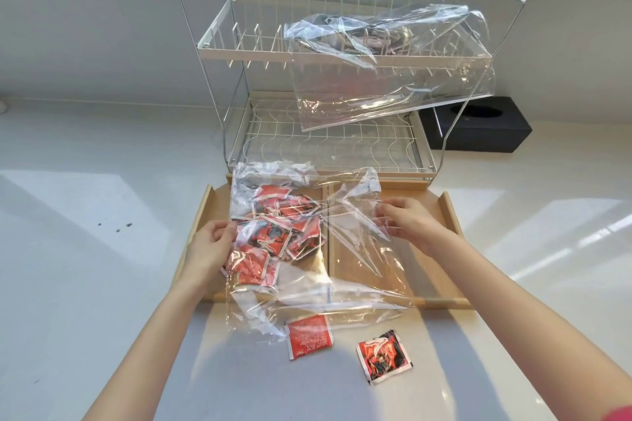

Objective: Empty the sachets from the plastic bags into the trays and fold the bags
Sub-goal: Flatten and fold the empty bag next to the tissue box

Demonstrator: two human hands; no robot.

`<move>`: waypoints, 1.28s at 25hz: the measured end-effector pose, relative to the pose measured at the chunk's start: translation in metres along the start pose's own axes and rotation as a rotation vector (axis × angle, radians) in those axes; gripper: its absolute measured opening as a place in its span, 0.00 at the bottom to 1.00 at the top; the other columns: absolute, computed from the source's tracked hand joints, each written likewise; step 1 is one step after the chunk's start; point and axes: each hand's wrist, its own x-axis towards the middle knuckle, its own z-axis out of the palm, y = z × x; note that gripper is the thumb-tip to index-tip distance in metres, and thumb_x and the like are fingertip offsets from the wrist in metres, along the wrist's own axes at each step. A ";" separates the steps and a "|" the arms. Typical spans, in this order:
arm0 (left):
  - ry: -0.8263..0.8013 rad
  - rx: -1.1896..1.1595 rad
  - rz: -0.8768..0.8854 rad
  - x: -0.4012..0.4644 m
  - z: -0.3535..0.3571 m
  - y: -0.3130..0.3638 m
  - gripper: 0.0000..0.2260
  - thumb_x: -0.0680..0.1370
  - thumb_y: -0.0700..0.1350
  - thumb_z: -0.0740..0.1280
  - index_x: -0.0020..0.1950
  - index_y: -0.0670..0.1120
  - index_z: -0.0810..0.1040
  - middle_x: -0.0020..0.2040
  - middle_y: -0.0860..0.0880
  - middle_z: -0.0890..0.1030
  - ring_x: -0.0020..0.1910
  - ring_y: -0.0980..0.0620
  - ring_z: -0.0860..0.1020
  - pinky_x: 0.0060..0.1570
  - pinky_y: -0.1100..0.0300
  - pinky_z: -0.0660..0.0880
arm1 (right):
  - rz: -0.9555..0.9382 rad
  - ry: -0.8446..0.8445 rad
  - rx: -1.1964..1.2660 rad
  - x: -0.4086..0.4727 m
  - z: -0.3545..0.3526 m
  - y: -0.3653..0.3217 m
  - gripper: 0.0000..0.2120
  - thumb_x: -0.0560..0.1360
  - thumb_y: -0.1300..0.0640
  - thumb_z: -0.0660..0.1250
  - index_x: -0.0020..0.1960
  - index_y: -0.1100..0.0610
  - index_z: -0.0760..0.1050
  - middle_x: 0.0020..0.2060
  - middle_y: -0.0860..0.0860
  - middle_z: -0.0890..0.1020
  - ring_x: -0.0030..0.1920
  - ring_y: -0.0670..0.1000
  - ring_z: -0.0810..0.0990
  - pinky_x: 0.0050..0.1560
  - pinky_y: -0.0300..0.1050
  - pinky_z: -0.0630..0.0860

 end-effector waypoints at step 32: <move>-0.279 -0.114 0.578 -0.093 -0.018 0.059 0.26 0.75 0.27 0.57 0.37 0.56 0.84 0.45 0.64 0.83 0.50 0.64 0.77 0.51 0.71 0.72 | -0.686 0.087 0.012 -0.119 -0.112 0.020 0.25 0.73 0.69 0.60 0.37 0.42 0.83 0.39 0.35 0.84 0.43 0.37 0.81 0.47 0.30 0.75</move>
